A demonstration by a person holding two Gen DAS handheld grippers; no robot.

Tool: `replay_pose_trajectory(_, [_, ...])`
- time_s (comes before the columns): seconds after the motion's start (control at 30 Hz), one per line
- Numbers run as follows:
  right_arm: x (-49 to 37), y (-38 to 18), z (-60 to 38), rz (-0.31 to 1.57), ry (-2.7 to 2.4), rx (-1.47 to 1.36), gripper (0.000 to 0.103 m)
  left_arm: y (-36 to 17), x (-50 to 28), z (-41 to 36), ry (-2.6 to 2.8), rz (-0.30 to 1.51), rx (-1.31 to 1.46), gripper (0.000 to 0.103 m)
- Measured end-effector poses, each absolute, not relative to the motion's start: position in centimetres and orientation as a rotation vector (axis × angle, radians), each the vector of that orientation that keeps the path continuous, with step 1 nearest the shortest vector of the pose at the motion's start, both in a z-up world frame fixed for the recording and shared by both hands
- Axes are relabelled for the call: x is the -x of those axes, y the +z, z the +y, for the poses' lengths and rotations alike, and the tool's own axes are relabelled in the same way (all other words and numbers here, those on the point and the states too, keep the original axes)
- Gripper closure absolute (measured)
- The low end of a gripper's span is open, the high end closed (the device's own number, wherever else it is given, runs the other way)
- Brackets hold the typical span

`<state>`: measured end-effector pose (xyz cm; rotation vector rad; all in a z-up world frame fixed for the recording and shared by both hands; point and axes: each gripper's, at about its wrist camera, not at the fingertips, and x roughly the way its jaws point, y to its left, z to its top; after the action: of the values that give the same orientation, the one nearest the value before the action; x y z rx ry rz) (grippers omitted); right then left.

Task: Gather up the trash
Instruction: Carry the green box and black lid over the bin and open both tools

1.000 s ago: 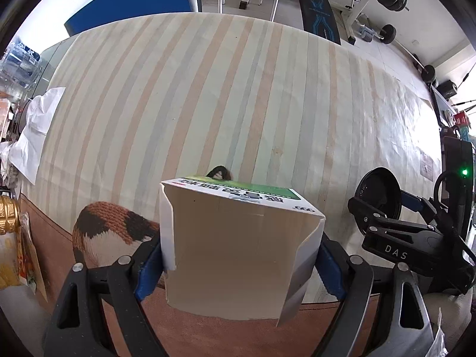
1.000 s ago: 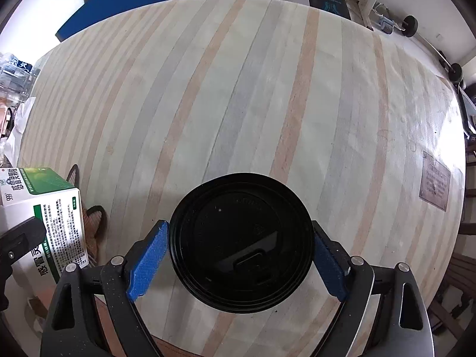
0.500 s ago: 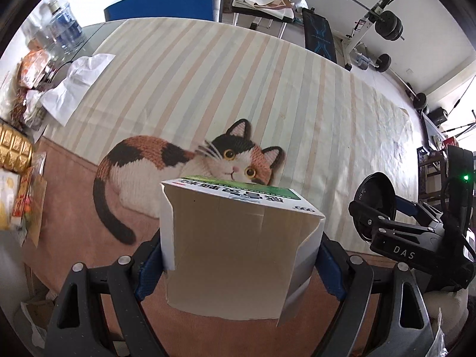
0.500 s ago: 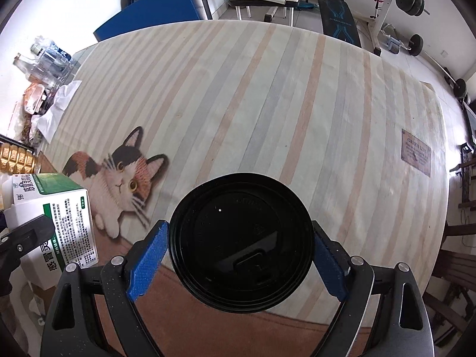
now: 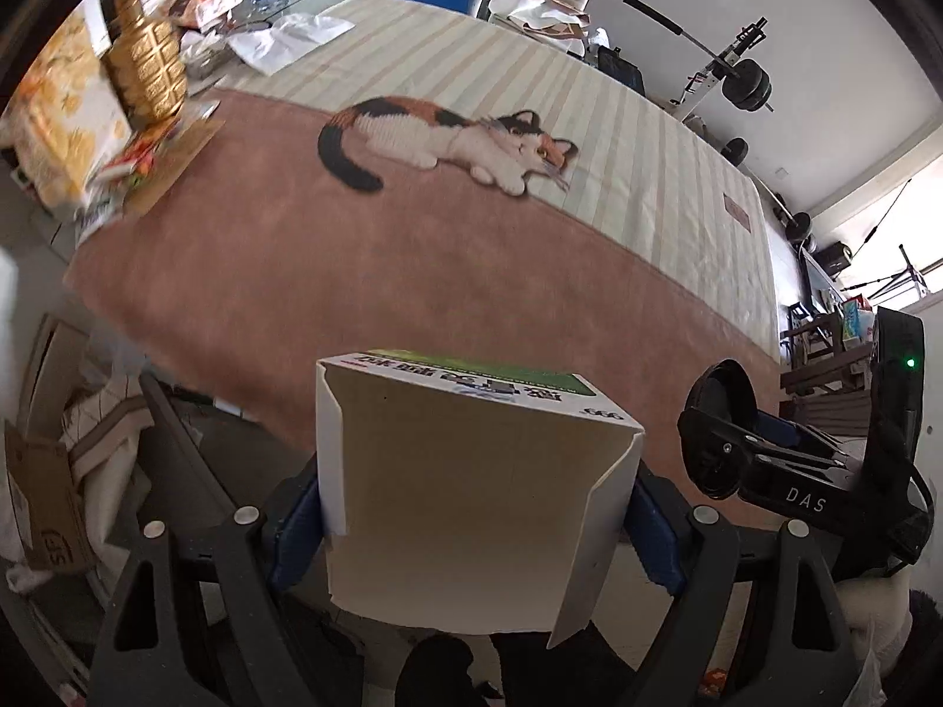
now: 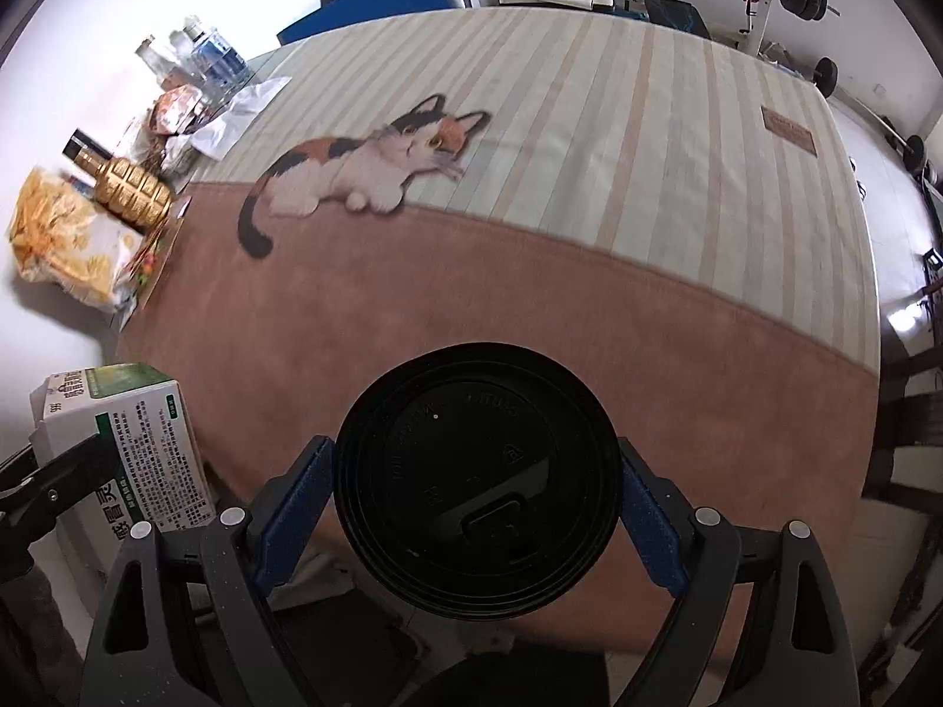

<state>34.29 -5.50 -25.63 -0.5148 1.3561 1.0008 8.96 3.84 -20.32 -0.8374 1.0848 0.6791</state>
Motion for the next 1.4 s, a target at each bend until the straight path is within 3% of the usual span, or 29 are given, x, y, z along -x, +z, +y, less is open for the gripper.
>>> replay_pose_trajectory(0.3, [-23.0, -30.4, -16.0, 1.484, 1.011, 0.568, 0.011, -26.9, 0.2, -4.3, 0.668, 1.161, 0.978, 0.017])
replay_pose_trajectory(0.5, [-19.5, -37.3, -19.5, 1.570, 1.023, 0.604, 0.011, -34.3, 3.2, -6.1, 0.664, 1.175, 1.117, 0.017])
replay_pose_trajectory(0.77, [-17.7, -54.0, -22.8, 1.726, 1.000, 0.593, 0.011, -51.0, 4.3, -4.9, 0.649, 1.202, 1.256, 0.017])
replay_pose_trajectory(1.07, [-17.7, -70.7, -22.3, 1.765, 0.980, 0.579, 0.011, -67.5, 2.4, -3.7, 0.557, 1.241, 1.346, 0.017])
replay_pose_trajectory(1.2, [-18.6, -75.1, -21.9, 1.763, 0.963, 0.551, 0.011, -71.5, 2.5, -3.3, 0.552, 1.259, 1.372, 0.013])
replay_pose_trajectory(1.27, [-18.8, -76.6, -21.7, 1.767, 0.968, 0.539, 0.011, -72.4, 2.6, -3.3, 0.564, 1.266, 1.365, 0.000])
replay_pose_trajectory(1.4, [-18.6, -78.6, -21.2, 1.771, 0.986, 0.547, 0.008, -72.6, 3.1, -3.4, 0.600, 1.289, 1.343, 0.000])
